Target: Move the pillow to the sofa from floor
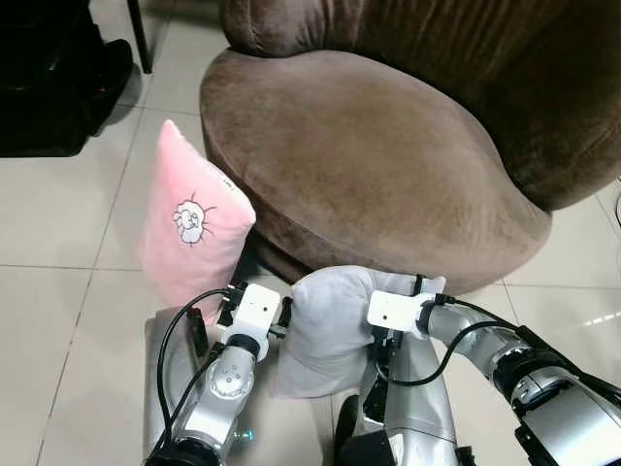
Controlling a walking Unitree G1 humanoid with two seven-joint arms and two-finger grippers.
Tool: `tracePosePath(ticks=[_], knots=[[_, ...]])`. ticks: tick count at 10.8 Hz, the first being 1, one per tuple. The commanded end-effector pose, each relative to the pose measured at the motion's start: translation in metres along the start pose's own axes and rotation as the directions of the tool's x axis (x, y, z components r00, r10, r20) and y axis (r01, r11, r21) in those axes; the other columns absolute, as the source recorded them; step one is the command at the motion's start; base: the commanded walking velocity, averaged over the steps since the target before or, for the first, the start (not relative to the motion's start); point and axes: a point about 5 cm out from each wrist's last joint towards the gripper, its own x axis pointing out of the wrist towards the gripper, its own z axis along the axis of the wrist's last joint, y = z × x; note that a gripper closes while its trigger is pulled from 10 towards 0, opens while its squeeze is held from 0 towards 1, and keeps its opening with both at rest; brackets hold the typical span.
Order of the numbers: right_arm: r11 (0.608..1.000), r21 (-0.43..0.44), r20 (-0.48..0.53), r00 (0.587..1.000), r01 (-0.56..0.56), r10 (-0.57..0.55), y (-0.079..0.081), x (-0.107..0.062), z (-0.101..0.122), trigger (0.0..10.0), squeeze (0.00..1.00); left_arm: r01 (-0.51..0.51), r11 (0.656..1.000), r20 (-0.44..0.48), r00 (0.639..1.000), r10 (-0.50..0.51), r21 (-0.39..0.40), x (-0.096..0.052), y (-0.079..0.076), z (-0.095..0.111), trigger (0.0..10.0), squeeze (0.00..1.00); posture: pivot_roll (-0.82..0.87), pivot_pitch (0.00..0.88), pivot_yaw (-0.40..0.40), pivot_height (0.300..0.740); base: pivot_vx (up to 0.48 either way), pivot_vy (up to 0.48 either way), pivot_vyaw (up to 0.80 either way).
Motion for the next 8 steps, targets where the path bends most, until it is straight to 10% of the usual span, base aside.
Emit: tracePosePath(ticks=[1,8], knots=[[0.995,0.035,-0.065,0.993,-0.095,0.097,0.025,-0.005,-0.017,0.0,0.0,0.019,1.0,-0.055,0.998,-0.02,-0.015,-0.008,-0.01,-0.014,10.0,0.0,0.04,0.298,-0.218,0.452,0.0,0.0,0.0],[0.946,0.281,-0.039,0.987,0.159,-0.154,-0.004,0.005,0.0,0.0,0.0,0.037,0.999,-0.041,0.999,-0.036,0.025,0.004,0.007,-0.004,10.0,0.0,0.06,0.216,-0.14,0.452,0.0,0.0,0.0]])
